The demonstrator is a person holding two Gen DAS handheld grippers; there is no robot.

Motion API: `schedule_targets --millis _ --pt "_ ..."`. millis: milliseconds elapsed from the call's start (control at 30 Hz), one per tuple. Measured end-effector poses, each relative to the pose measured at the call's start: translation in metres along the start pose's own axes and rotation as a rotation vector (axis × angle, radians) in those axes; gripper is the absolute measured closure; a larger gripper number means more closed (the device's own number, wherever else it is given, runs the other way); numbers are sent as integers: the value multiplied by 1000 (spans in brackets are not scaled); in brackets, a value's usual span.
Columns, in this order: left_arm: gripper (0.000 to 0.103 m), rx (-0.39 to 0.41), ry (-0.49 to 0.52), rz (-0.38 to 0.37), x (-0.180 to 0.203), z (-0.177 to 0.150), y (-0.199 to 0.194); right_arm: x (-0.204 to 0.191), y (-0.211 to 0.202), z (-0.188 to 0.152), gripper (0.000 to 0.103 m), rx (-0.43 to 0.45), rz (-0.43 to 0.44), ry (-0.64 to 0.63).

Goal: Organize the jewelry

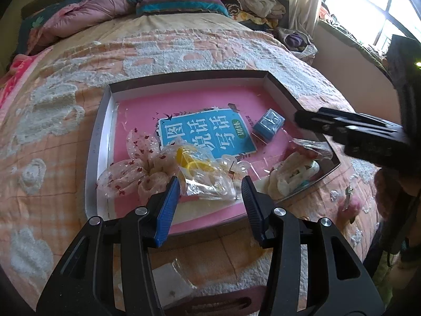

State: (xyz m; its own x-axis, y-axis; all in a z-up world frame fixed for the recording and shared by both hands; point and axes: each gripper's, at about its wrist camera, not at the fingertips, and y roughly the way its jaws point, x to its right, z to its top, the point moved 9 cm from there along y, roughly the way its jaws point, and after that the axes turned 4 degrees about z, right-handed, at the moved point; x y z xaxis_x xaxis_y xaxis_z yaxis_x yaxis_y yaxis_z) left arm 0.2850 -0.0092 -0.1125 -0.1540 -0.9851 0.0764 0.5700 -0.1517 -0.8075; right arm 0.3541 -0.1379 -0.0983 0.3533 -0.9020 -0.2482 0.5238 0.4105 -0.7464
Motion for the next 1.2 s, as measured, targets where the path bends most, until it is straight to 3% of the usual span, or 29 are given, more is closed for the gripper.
schedule_targets --millis 300,633,1200 --pt "43 64 -23 5 0 9 -38 -1 -84 7 11 146 -1 -14" --pt "10 167 -38 67 0 21 -94 -1 -152 3 8 241 -13 -20" --pt "10 255 -15 92 23 7 -158 -26 -225 -15 7 337 16 -63"
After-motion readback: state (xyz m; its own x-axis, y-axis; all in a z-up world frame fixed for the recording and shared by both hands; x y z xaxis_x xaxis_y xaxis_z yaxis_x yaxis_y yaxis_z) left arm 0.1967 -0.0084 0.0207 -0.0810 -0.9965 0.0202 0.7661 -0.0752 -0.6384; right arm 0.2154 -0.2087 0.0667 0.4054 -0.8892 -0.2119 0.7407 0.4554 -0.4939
